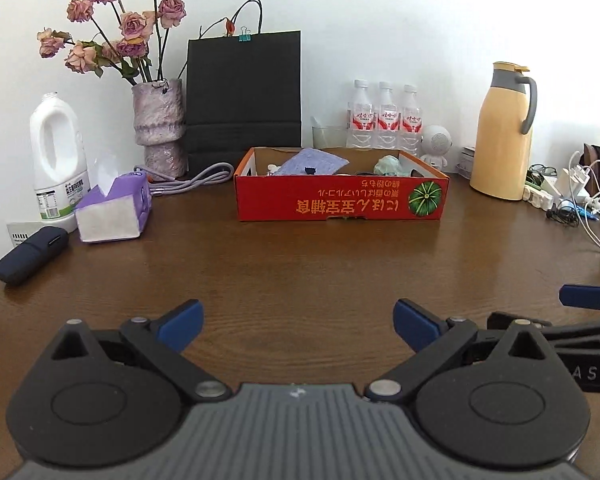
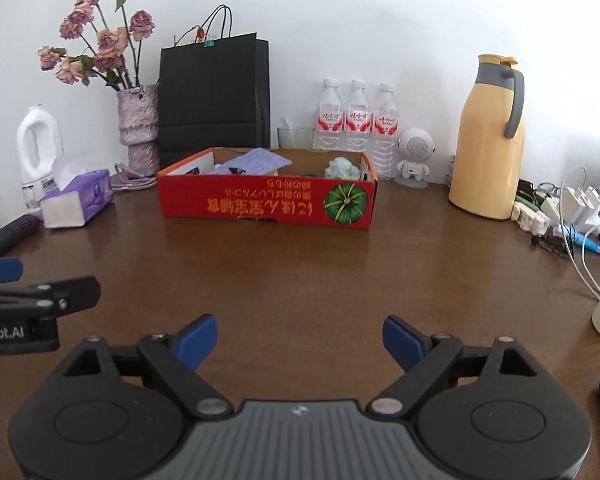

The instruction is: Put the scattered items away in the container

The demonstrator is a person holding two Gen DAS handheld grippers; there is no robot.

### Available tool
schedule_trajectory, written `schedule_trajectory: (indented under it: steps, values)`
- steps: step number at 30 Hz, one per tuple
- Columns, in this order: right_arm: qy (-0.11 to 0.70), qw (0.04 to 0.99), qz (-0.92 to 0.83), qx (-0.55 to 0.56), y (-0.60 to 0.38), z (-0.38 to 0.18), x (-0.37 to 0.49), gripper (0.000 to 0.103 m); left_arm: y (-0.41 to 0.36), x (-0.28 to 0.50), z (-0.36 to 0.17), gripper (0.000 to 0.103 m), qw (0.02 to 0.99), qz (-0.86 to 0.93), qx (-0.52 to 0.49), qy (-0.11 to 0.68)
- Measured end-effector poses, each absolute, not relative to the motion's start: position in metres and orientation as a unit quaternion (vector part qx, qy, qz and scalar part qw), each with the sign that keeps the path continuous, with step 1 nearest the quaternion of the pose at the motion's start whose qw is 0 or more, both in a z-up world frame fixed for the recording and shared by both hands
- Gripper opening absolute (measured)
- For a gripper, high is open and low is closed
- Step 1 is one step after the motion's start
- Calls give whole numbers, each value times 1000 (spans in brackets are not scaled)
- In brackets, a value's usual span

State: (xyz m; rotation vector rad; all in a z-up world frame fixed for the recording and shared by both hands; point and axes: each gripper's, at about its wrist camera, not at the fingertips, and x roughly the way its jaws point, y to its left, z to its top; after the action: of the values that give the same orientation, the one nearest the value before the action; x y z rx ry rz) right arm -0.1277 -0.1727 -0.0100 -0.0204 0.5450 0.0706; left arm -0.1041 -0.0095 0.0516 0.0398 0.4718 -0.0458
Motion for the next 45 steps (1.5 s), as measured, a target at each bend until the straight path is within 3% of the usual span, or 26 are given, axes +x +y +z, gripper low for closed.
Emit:
schedule_trajectory:
  steps: [7, 21, 29, 45]
  values:
    - [300, 953, 39, -4, -167, -27, -152, 94, 2, -100, 39, 103, 962, -27, 14, 270]
    - [347, 937, 32, -9, -152, -40, -26, 94, 5, 14, 6, 103, 934, -20, 14, 357]
    - [348, 938, 6, 1, -156, -45, -16, 103, 2, 10, 1, 103, 938, -19, 21, 347]
    - [347, 938, 3, 5, -155, -46, -20, 103, 3, 11, 1, 103, 938, -11, 13, 347]
